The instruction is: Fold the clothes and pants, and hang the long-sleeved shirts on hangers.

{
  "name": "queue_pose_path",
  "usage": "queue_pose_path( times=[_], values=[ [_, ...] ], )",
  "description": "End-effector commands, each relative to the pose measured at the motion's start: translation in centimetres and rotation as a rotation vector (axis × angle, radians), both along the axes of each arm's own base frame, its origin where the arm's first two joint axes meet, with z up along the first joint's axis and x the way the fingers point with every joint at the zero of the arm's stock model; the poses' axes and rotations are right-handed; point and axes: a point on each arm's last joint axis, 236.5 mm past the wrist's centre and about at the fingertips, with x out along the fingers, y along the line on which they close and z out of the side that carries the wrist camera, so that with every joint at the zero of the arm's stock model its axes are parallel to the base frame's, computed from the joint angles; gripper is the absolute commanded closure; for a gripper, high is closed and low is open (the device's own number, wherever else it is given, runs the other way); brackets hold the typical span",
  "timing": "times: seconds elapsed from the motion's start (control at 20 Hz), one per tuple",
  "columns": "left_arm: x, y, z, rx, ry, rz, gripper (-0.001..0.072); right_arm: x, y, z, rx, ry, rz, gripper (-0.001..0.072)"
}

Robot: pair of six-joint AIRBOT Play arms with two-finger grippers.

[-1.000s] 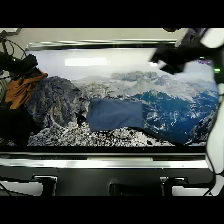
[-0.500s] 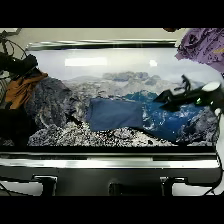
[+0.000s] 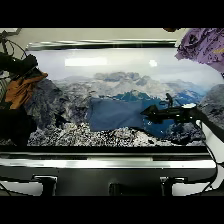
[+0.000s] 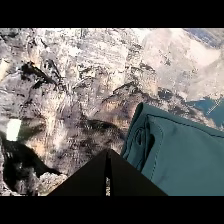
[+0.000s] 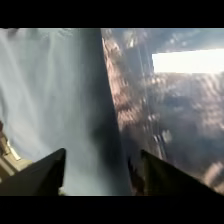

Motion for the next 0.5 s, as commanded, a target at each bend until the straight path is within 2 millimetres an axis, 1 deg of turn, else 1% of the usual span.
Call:
queue_pose_path(
  times=[0.0, 0.1, 0.15, 0.2, 0.3, 0.45],
  values=[
    [0.0, 0.1, 0.0, 0.0, 0.0, 0.001, 0.0688, 1.0, 2.7, -1.2, -0.007, -0.033, -0.013, 0.0347],
    [0.0, 0.1, 0.0, 0.0, 0.0, 0.001, 0.0688, 1.5, 4.0, -0.9, -0.002, -0.059, -0.01, 0.054],
    [0.0, 0.1, 0.0, 0.0, 0.0, 0.001, 0.0689, 1.7, 4.4, -0.6, 0.004, -0.068, -0.007, 0.0683],
    [0.0, 0.1, -0.1, 0.0, 0.001, 0.001, 0.0688, 2.1, 4.7, 0.2, 0.015, -0.083, -0.001, 0.0683],
    [0.1, 0.1, -0.1, 0.0, 0.002, 0.001, 0.0688, 4.3, 4.3, 2.5, 0.006, -0.132, -0.011, 0.0685],
    [0.1, 0.1, -0.2, 0.002, 0.002, -0.002, 0.0688, 9.4, 1.5, 7.1, -0.056, -0.225, -0.084, 0.0685]
  ],
)
